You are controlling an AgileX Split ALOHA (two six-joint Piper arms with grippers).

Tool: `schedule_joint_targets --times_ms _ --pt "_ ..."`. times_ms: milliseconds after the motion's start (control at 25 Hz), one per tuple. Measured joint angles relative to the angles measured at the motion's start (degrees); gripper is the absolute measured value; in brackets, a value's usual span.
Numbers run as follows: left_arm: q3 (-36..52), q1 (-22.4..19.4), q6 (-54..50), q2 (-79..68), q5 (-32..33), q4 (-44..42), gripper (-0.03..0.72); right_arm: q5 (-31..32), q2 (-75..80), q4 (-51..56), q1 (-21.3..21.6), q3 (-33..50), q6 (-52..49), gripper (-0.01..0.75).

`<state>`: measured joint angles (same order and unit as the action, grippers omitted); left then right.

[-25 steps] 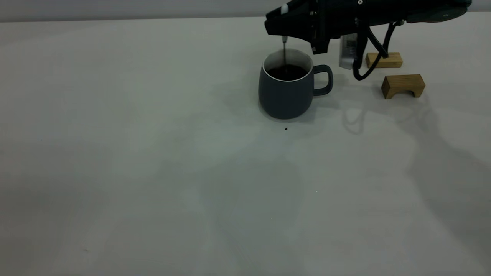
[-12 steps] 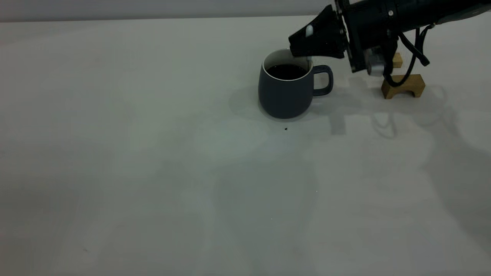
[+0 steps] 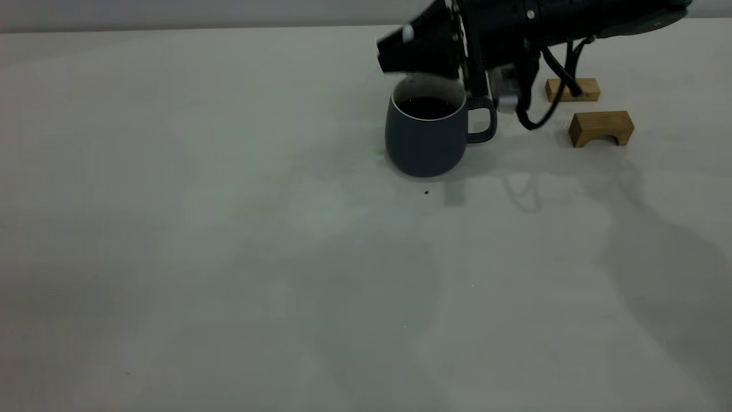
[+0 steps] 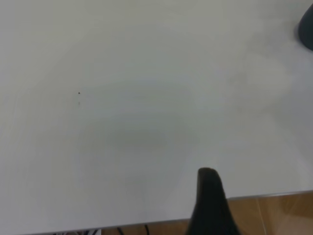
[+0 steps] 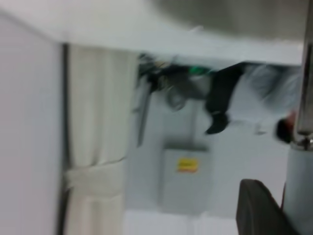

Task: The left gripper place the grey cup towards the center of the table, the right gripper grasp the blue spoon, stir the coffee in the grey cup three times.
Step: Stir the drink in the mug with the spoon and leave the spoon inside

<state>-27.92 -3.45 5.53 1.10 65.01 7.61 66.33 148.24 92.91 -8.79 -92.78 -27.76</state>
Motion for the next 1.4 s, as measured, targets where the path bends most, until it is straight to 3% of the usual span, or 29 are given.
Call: schedule_joint_targets --times_ms 360,680,1200,1320,1400 --pt "0.0 0.0 0.0 0.0 0.0 0.0 0.585 -10.0 0.1 3.4 1.7 0.1 -0.4 0.120" --pt "0.0 0.0 0.0 0.0 0.0 0.0 0.585 -3.5 0.1 -6.3 5.5 0.1 -0.2 0.120" --pt "0.0 0.0 0.0 0.0 0.0 0.0 0.585 0.7 0.1 -13.8 5.8 -0.3 0.1 0.124" --pt "0.0 0.0 0.0 0.0 0.0 0.0 0.585 0.6 0.1 -14.4 5.8 -0.3 0.0 0.157" --pt "0.0 0.0 0.0 0.0 0.0 0.0 0.585 0.3 0.1 -16.1 5.8 -0.3 0.0 0.233"
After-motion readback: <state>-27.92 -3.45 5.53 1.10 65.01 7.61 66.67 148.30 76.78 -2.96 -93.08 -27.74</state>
